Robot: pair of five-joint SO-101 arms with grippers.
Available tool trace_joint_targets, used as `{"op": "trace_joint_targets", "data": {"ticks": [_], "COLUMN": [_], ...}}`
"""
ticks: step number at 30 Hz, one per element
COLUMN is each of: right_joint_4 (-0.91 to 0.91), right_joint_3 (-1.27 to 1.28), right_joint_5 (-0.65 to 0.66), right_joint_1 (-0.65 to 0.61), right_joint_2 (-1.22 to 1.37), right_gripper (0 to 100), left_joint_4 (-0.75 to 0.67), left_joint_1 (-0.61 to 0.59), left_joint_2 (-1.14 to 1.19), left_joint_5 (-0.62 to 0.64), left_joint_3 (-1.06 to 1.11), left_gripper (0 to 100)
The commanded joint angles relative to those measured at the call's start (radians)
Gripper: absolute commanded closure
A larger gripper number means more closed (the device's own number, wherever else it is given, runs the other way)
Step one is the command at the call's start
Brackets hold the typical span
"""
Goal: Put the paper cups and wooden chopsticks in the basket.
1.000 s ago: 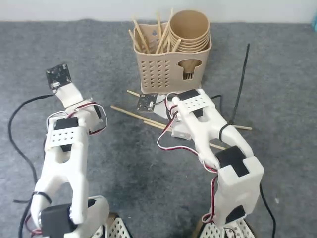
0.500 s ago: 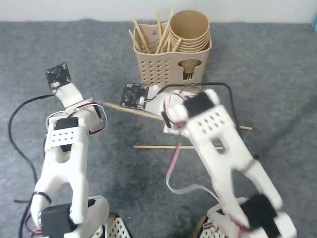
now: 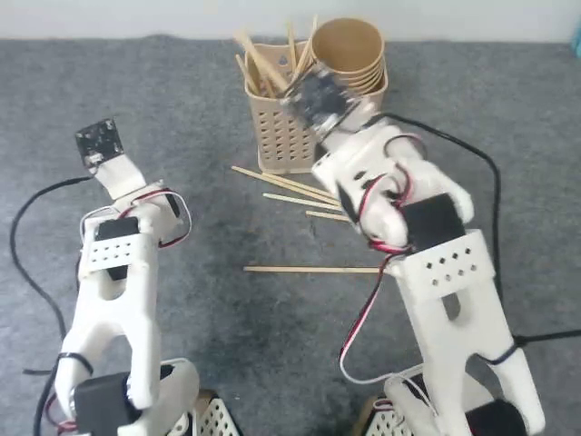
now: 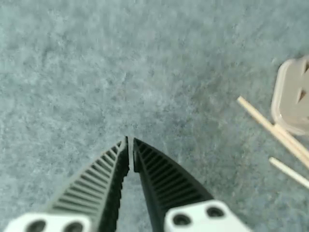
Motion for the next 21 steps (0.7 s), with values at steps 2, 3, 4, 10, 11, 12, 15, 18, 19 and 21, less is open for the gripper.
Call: {"op": "trace_joint_targets", "data": {"ticks": [2, 3, 4, 10, 11, 12, 15, 18, 19, 21], "right_joint_4": [-0.104, -0.145, -0.194, -0.547, -0.613, -0.679, -0.816, -0.908, -0.935, -0.977], "right_joint_3": [-0.031, -0.023, -0.005, 0.095, 0.107, 0.114, 0.120, 0.118, 0.118, 0.118], "right_joint_5": [-0.147, -0.193, -0.238, -0.376, -0.390, -0.399, -0.422, -0.411, -0.402, -0.385], "right_joint_1": [0.050, 0.050, 0.050, 0.010, 0.005, -0.002, -0.035, -0.064, -0.074, -0.087], "right_joint_2": [-0.035, -0.031, -0.025, 0.064, 0.084, 0.108, 0.186, 0.269, 0.297, 0.351], "right_gripper": [99.1, 99.1, 99.1, 99.1, 99.1, 99.1, 99.1, 99.1, 99.1, 99.1], "left_joint_4": [-0.023, -0.023, -0.023, -0.023, -0.023, -0.023, -0.023, -0.023, -0.023, -0.023], "left_joint_1": [-0.002, -0.002, -0.002, -0.005, -0.005, -0.005, -0.005, -0.005, -0.005, -0.005], "left_joint_2": [-0.005, -0.005, -0.005, -0.005, -0.005, -0.005, -0.005, -0.005, -0.005, -0.005], "left_joint_5": [-0.011, -0.011, -0.011, -0.011, -0.011, -0.011, -0.011, -0.011, -0.011, -0.011], "left_joint_3": [-0.007, -0.007, -0.007, -0.007, -0.007, -0.007, -0.007, -0.007, -0.007, -0.007], "left_gripper": [99, 99, 99, 99, 99, 99, 99, 99, 99, 99]}}
